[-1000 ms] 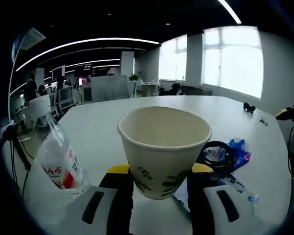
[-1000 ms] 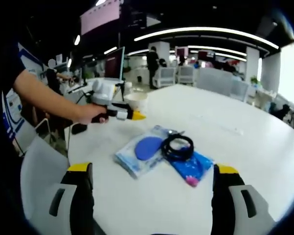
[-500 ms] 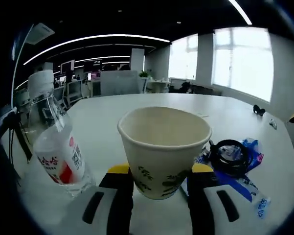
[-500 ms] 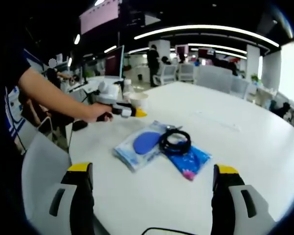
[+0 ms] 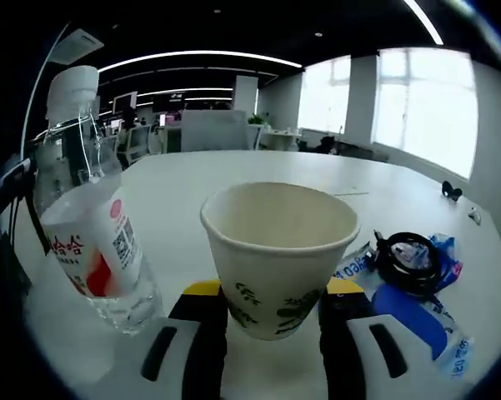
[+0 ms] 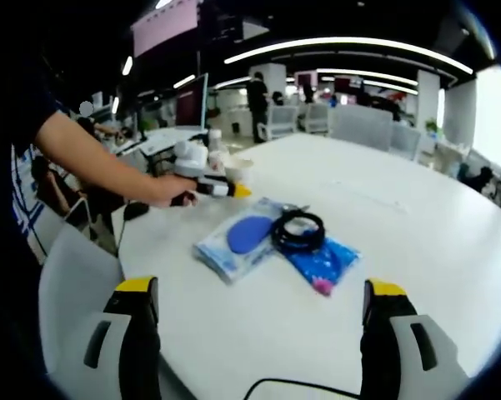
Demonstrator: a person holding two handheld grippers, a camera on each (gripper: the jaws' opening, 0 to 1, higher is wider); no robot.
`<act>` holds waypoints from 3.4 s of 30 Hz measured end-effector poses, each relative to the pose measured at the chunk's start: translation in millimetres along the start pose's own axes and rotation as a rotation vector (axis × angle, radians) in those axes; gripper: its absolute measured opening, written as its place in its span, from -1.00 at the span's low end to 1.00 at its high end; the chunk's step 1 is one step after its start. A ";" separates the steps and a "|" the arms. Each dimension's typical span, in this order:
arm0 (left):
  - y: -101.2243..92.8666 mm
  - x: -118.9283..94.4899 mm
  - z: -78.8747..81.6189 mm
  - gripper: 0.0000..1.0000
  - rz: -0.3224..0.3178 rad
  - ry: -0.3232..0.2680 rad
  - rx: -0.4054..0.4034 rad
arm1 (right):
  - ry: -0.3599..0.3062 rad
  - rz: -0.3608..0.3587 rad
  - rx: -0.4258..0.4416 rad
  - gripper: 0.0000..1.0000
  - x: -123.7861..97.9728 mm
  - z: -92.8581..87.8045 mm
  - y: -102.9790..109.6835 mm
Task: Arrange the tabletop items into an orderly group along one side of the table until the central work area is clear of visible clutter.
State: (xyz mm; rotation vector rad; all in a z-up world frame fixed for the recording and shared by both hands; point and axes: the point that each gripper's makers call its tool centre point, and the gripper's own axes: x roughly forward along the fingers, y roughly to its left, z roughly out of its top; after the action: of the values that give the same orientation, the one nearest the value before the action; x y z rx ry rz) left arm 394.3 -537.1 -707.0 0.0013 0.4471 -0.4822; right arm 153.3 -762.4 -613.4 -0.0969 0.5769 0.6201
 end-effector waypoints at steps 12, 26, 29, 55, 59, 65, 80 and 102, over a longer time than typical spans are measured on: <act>8.9 8.9 -12.6 -0.16 0.021 0.039 -0.003 | 0.005 -0.011 0.017 0.99 -1.1 -3.8 -5.3; 19.5 16.3 -13.1 -0.17 0.052 0.047 0.010 | 0.014 -0.023 0.030 0.97 -3.0 -8.6 -13.7; 19.7 16.6 -13.6 -0.17 0.053 0.047 0.018 | 0.016 -0.018 0.035 0.97 -1.4 -10.2 -12.8; 8.8 -5.7 -15.3 0.19 0.061 0.027 0.025 | -0.006 -0.013 0.035 0.97 -3.4 -5.3 0.6; 5.8 -10.5 -14.9 0.20 0.059 0.022 0.019 | -0.010 -0.015 0.034 0.97 -5.3 -4.6 2.1; 2.5 -18.6 -15.7 0.20 0.063 0.015 0.001 | -0.009 -0.014 0.025 0.97 -6.1 -3.7 3.9; -12.7 -42.0 -8.5 0.24 -0.009 0.020 0.047 | -0.021 -0.027 -0.022 0.98 -10.6 7.0 0.4; -36.2 -76.5 7.3 0.25 -0.068 -0.011 0.040 | -0.054 0.011 -0.114 0.94 4.7 40.9 -1.5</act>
State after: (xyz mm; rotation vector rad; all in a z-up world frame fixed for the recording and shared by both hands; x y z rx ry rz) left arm 320.5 -535.7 -664.8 0.0221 0.4273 -0.5574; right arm 176.9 -750.8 -581.7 -0.1838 0.4899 0.6644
